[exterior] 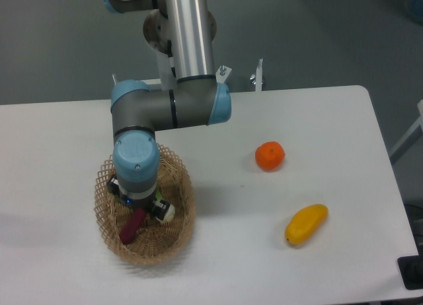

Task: Pick up the sweet potato from the basket
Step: 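Lower the gripper into the basket and close it on the sweet potato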

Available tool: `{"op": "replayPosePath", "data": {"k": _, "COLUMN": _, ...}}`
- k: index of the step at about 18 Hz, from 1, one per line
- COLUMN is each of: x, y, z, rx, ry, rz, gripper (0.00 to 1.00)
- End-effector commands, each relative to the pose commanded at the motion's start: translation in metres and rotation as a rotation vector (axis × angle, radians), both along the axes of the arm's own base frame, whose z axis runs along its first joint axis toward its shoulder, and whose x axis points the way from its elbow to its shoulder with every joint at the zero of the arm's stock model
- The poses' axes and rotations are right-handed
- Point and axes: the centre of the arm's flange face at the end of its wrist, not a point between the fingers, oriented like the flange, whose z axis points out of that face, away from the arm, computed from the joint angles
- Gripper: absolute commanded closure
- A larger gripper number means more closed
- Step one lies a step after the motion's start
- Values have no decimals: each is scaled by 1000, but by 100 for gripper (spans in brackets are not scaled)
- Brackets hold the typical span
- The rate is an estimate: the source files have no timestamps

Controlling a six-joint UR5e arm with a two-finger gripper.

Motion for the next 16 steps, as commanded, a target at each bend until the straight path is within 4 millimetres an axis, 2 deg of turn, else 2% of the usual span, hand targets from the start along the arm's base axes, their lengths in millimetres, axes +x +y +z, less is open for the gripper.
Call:
{"op": "replayPosePath", "data": {"k": 1, "x": 3, "y": 3, "z": -1, "rx": 11, "ry": 7, "rz": 5, "gripper": 35}}
{"op": "replayPosePath", "data": {"k": 2, "x": 2, "y": 6, "z": -3, "rx": 16, "ry": 10, "rz": 14, "gripper": 41}}
{"op": "replayPosePath", "data": {"k": 6, "x": 4, "y": 6, "z": -2, "rx": 19, "ry": 10, "rz": 20, "gripper": 87}}
{"op": "replayPosePath", "data": {"k": 7, "x": 3, "y": 6, "z": -2, "rx": 18, "ry": 11, "rz": 21, "gripper": 95}}
{"op": "replayPosePath", "data": {"k": 8, "x": 4, "y": 6, "z": -1, "rx": 20, "ry": 11, "rz": 20, "gripper": 99}}
{"op": "replayPosePath", "data": {"k": 11, "x": 4, "y": 6, "z": 7, "rx": 31, "ry": 15, "rz": 20, "gripper": 100}}
{"op": "replayPosePath", "data": {"k": 16, "x": 0, "y": 4, "z": 38, "rx": 77, "ry": 43, "rz": 17, "gripper": 100}}
